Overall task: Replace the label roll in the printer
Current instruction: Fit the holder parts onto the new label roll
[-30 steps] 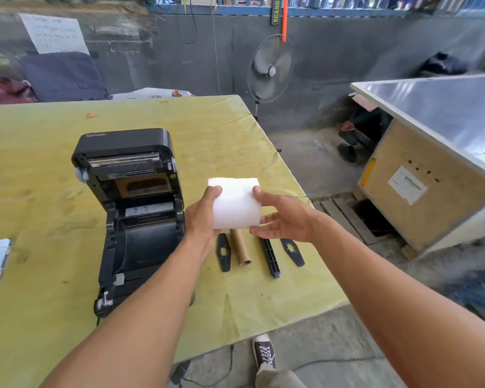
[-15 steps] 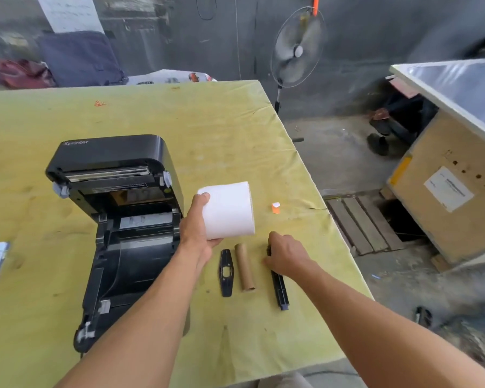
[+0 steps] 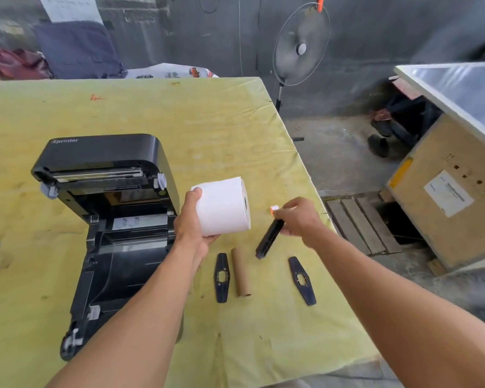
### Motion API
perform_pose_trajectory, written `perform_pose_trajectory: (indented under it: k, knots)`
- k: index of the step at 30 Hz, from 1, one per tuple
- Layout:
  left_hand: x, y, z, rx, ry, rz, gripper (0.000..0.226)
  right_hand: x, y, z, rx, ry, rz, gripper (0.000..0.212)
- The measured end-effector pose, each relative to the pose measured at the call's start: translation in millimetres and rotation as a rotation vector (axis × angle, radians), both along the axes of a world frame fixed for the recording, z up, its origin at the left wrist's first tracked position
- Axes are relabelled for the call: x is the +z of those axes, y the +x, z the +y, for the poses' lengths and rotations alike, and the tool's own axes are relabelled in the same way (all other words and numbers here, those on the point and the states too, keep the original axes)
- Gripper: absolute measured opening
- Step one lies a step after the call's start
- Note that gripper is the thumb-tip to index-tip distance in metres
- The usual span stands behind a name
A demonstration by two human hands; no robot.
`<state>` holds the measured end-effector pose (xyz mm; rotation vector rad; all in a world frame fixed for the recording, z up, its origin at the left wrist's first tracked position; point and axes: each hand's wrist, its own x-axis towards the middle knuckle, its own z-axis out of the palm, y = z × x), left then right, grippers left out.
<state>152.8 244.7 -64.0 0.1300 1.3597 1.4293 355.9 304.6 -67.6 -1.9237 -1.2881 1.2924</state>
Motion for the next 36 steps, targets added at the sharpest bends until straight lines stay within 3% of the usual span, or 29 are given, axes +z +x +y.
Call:
perform_pose_trajectory:
  k: [5, 11, 16, 24, 30, 36]
  knots:
    - [10.5, 1.5, -3.1, 0.014, 0.012, 0.008, 0.045, 48.8, 8.2, 8.6, -0.438, 0.138, 0.438, 0.029]
    - [29.2, 6.9, -13.8, 0.020, 0.034, 0.001, 0.031, 63.3, -9.6, -23.3, -0.573, 0.210, 0.610, 0.038]
    - [43.2, 7.2, -28.6, 0.023, 0.048, 0.001, 0.051, 63.0, -13.4, -47.7, -0.632, 0.266, 0.593, 0.037]
    - [53.0, 8.4, -52.4, 0.009, 0.059, 0.033, 0.028, 78.6, -17.1, -74.6, -0.610, 0.332, 0.577, 0.032]
    - [61.0, 10.9, -62.4, -0.020, 0.086, 0.046, 0.032, 85.0, -17.9, -87.1, -0.563, 0.414, 0.454, 0.030]
    - [66.0, 17.3, -65.8, 0.000, 0.091, 0.044, 0.045, 86.2, -28.4, -91.8, -0.504, 0.371, 0.497, 0.034]
